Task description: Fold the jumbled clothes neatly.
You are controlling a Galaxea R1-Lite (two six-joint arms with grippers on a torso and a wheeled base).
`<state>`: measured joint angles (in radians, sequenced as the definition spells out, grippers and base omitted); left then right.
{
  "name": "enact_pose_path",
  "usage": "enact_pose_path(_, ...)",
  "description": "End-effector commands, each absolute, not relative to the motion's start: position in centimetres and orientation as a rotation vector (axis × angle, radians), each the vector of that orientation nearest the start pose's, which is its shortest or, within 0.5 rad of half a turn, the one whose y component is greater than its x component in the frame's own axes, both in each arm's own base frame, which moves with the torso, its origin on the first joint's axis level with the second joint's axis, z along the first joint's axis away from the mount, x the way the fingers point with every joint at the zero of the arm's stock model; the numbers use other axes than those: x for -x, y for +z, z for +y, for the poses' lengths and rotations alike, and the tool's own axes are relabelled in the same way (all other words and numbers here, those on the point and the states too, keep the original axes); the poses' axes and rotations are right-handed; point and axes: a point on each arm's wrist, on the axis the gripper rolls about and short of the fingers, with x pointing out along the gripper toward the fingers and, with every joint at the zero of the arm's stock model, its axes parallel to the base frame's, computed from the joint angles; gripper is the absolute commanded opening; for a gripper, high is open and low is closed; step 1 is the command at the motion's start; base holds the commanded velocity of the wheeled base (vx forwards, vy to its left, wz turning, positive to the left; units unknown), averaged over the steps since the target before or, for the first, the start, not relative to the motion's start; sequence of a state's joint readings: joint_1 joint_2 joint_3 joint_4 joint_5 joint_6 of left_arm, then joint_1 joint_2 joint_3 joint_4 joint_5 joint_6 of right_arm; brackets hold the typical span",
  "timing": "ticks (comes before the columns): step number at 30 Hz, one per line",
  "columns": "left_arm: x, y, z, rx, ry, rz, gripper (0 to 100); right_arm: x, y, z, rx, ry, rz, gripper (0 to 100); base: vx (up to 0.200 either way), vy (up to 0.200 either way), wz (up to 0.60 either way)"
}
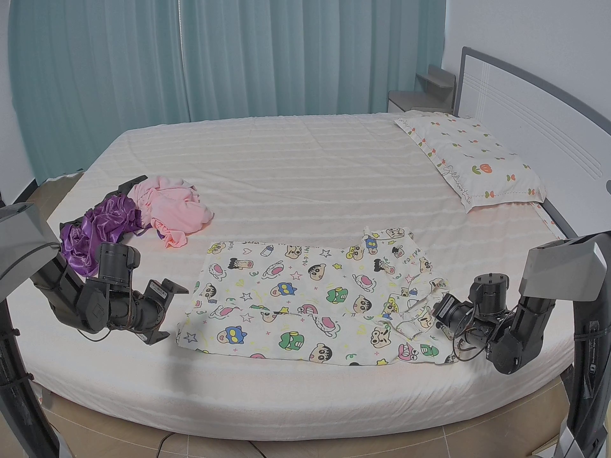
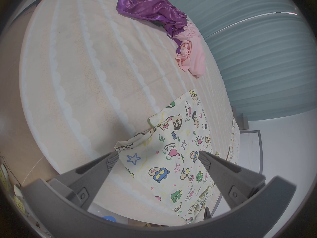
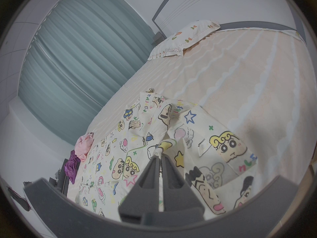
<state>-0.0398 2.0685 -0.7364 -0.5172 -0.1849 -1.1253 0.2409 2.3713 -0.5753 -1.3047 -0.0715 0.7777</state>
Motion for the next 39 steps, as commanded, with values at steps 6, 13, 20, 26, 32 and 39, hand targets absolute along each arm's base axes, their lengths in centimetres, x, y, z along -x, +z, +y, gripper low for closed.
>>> enact_pose_path(6,-32.6,3.7,-1.7,1.115,0.271,0.851,100,-30.7,-0.1,8.5,-0.68,0.005,0.517,0,0.0,0.0,0.0)
enact_pose_path(13,-32.5,3.8,-1.7,1.115,0.271,0.851,100,-29.2,1.5,9.5,-0.659,0.009,0.496,0,0.0,0.0,0.0)
enact_pose_path(20,-32.3,3.6,-1.7,1.114,0.276,0.858,100,-28.0,3.5,10.3,-0.647,0.035,0.504,0,0.0,0.0,0.0)
enact_pose_path(26,-32.2,3.6,-1.7,1.116,0.271,0.863,100,-26.4,4.7,10.9,-0.615,0.028,0.54,0,0.0,0.0,0.0)
enact_pose_path(32,-32.3,3.7,-1.8,1.117,0.267,0.864,100,-25.6,5.8,10.8,-0.594,0.018,0.558,0,0.0,0.0,0.0)
enact_pose_path(39,-32.1,3.6,-1.8,1.116,0.269,0.868,100,-25.8,6.6,11.1,-0.572,0.006,0.608,0,0.0,0.0,0.0)
